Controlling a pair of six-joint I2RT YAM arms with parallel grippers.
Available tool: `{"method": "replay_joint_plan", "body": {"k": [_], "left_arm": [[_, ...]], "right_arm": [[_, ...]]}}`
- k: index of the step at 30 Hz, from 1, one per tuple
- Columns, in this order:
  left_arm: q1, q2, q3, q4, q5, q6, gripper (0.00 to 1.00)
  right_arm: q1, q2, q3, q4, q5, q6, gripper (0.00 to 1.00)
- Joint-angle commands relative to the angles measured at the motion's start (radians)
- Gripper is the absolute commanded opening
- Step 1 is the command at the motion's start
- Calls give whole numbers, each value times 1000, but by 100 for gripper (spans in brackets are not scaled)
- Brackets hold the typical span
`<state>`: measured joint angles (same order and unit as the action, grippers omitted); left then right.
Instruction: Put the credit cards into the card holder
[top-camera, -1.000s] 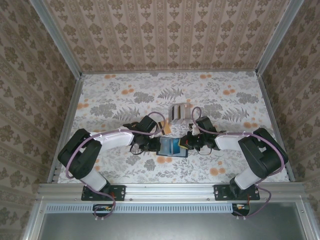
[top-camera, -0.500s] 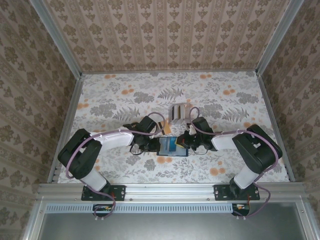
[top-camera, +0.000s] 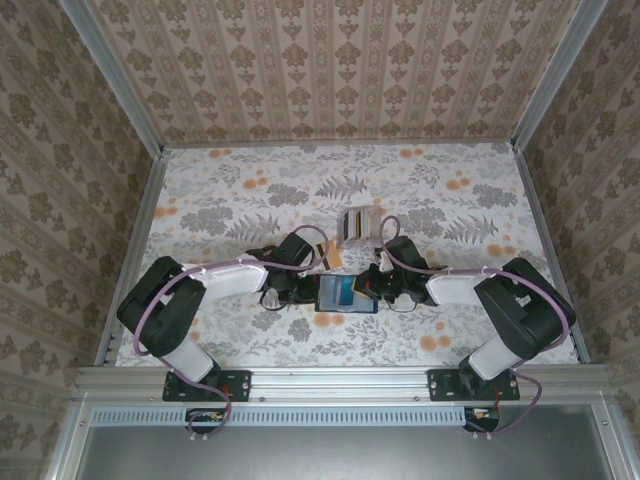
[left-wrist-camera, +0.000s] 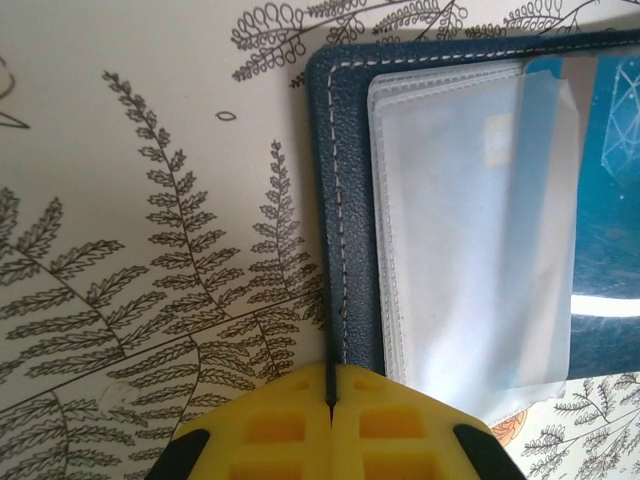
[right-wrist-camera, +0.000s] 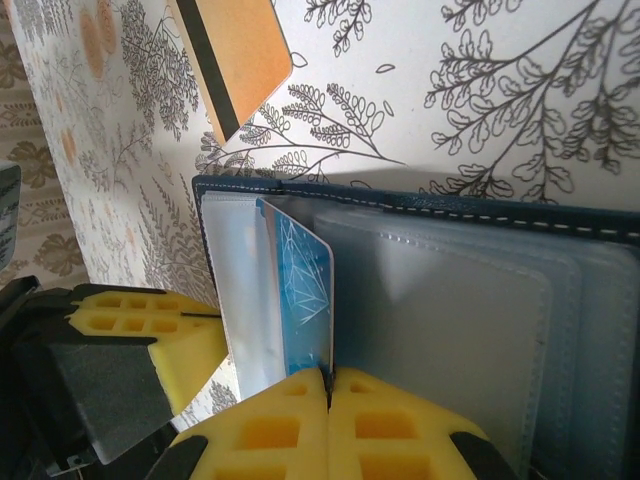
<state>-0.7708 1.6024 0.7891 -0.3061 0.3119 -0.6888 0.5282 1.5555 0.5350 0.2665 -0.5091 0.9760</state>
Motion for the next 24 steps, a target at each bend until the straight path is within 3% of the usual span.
{"method": "replay_joint_plan", "body": {"k": [1, 15, 24], "left_arm": [[8, 21, -14, -15, -15, -25, 0], [-2, 30, -16, 19, -5, -42, 0], [-5, 27, -5, 17, 0, -35, 0]], "right_arm": [[-3, -21, -14, -94, 28, -31, 0], [33, 65, 44, -60, -66, -36, 0], [52, 133, 87, 20, -6, 5, 0]]}}
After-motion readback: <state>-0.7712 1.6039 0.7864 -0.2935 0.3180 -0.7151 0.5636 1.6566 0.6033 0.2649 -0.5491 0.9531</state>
